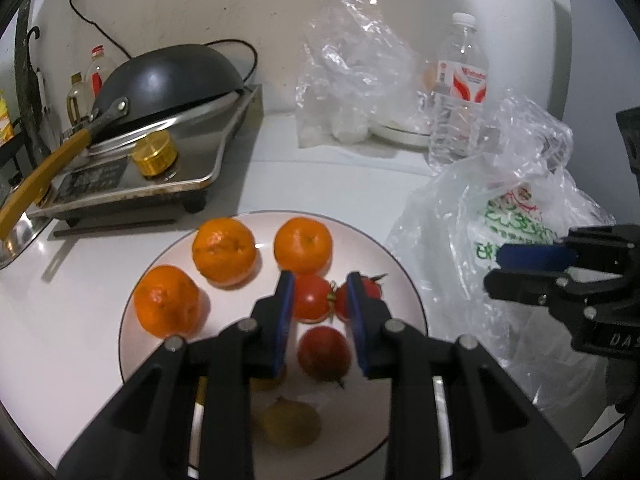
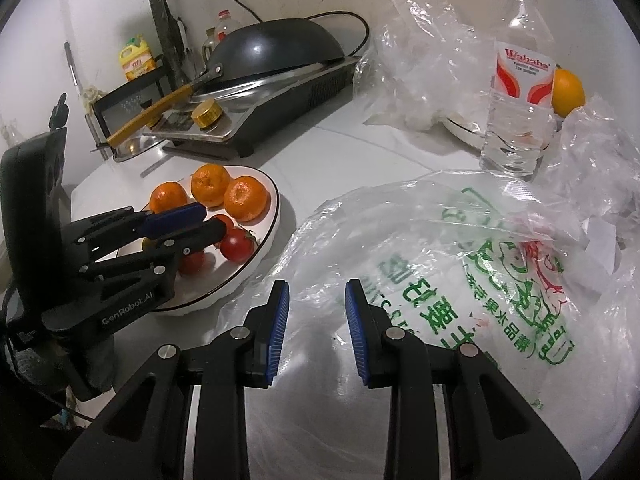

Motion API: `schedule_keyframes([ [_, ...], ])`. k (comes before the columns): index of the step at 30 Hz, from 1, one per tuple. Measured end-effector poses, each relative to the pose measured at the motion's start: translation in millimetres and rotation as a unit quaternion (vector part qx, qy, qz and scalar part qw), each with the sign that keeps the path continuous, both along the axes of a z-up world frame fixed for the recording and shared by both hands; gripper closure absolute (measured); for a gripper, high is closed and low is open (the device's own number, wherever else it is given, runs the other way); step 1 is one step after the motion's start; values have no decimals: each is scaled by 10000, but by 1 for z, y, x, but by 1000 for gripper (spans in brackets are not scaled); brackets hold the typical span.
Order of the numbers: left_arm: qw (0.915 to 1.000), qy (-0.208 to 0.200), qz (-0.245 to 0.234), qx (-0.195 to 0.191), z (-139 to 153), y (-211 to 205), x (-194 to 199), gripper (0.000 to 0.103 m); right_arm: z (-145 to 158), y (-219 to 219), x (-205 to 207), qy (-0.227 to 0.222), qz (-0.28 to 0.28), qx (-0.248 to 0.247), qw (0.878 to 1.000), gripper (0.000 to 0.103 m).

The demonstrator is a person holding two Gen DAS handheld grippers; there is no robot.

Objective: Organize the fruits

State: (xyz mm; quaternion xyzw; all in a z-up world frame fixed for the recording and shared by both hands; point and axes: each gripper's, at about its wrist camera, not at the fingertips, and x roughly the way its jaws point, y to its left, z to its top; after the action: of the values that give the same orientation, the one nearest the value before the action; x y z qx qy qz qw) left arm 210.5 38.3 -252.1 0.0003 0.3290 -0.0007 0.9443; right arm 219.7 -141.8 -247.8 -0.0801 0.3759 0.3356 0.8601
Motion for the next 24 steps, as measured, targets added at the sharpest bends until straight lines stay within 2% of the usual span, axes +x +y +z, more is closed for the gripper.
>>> schedule_keyframes([
  [7, 10000, -13, -18, 0, 0, 1, -1, 74, 1, 2, -1, 7, -26, -32, 10000, 72],
  [13, 10000, -80, 38, -11, 7, 3, -6, 68, 7, 1, -5, -73, -56, -31, 10000, 72],
  [15, 9999, -140, 30, -32, 12, 4, -10, 52, 10, -1, -8, -114, -74, -30, 9999, 72],
  [24, 9993, -358, 20, -40, 34, 2, -32, 50, 30, -9, -30, -354, -193, -11, 9992, 71],
])
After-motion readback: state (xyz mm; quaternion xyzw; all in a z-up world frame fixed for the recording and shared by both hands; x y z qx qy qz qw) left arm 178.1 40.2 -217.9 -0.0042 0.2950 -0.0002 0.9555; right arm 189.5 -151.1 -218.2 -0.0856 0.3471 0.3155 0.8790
